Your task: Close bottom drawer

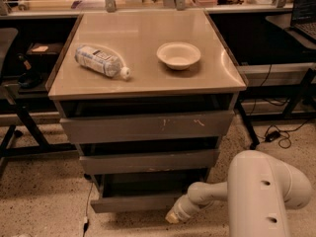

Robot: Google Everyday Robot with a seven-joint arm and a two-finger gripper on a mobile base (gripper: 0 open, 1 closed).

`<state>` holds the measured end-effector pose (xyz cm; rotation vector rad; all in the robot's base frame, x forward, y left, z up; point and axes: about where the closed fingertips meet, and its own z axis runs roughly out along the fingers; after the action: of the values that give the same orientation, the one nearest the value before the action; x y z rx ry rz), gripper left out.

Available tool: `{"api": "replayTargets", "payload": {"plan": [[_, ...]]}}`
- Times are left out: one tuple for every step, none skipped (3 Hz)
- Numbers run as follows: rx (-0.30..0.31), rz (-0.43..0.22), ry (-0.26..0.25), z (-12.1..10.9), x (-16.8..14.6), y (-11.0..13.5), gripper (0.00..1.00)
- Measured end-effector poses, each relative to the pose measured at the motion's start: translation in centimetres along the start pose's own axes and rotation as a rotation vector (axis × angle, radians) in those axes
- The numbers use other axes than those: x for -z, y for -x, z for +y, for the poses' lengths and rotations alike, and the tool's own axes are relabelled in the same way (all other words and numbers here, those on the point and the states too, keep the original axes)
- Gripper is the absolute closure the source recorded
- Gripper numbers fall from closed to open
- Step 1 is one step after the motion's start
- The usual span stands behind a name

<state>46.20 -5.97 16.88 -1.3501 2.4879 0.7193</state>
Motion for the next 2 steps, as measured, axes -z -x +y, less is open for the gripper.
{"api": "replayTargets", "payload": {"plan": [[0.011,0.011,-0.023,-1.9,0.0,1.3,1.0],[0.025,0.026,-0.049,-3.6,0.4,2.9,1.0]]}}
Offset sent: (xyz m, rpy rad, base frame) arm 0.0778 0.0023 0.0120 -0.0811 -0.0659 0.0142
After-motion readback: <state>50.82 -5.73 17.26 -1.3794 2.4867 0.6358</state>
